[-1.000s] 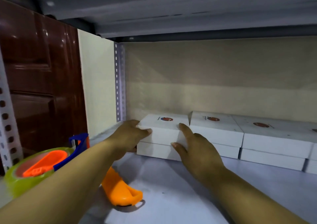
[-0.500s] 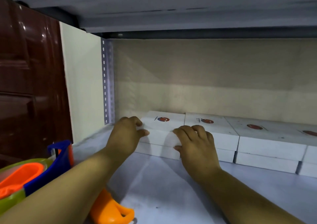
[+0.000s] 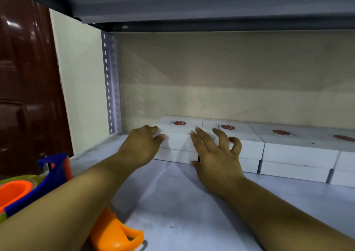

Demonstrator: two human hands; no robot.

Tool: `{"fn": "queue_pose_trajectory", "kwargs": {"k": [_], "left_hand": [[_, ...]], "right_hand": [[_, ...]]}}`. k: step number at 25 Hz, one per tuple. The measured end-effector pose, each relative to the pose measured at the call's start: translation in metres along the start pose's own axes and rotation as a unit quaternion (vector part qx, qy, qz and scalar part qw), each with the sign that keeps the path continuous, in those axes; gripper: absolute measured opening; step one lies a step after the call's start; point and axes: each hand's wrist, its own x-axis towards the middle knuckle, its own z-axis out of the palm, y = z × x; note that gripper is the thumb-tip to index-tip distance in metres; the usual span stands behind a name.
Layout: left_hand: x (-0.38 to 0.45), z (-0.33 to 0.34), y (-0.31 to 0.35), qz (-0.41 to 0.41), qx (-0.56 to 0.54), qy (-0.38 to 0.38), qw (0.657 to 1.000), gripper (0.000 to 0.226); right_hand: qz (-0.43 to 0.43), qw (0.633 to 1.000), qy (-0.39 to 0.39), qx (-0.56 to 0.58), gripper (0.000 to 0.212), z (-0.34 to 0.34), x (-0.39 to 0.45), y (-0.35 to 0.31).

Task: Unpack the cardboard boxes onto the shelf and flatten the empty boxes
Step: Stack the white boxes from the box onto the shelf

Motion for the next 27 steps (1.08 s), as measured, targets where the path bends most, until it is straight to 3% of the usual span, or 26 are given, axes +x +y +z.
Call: {"fn": "queue_pose_trajectory", "kwargs": {"k": [3, 8, 13, 16, 23, 27], "left_hand": [[-0.009, -0.005, 0.001, 0.019, -0.001, 0.017, 1.000, 0.041], [-0.022, -0.013, 0.001, 0.043, -0.026, 0.102, 0.993, 0.033], [-0.053, -0.028, 0.012, 0.029, -0.043, 0.118, 0.992, 0.011], [-0.077, -0.037, 0.016, 0.002, -0.037, 0.153, 0.987, 0.015], [-0.153, -0.050, 0.018, -0.050, -0.075, 0.266, 0.960, 0.009], [-0.198, -0.055, 0.024, -0.064, -0.061, 0.303, 0.949, 0.008]], "right_hand": [[0.005, 1.000, 0.016, 0.020, 0.067, -0.007, 0.001, -0.001], [-0.011, 0.992, 0.076, 0.102, 0.025, -0.024, 0.006, -0.004], [-0.027, 0.984, 0.084, 0.158, 0.019, -0.036, 0.011, -0.006], [-0.040, 0.977, 0.092, 0.188, 0.017, -0.054, 0.012, -0.014], [-0.058, 0.964, -0.017, 0.261, 0.026, -0.122, 0.003, -0.034], [-0.047, 0.937, 0.028, 0.346, 0.025, -0.153, -0.020, -0.043]]}}
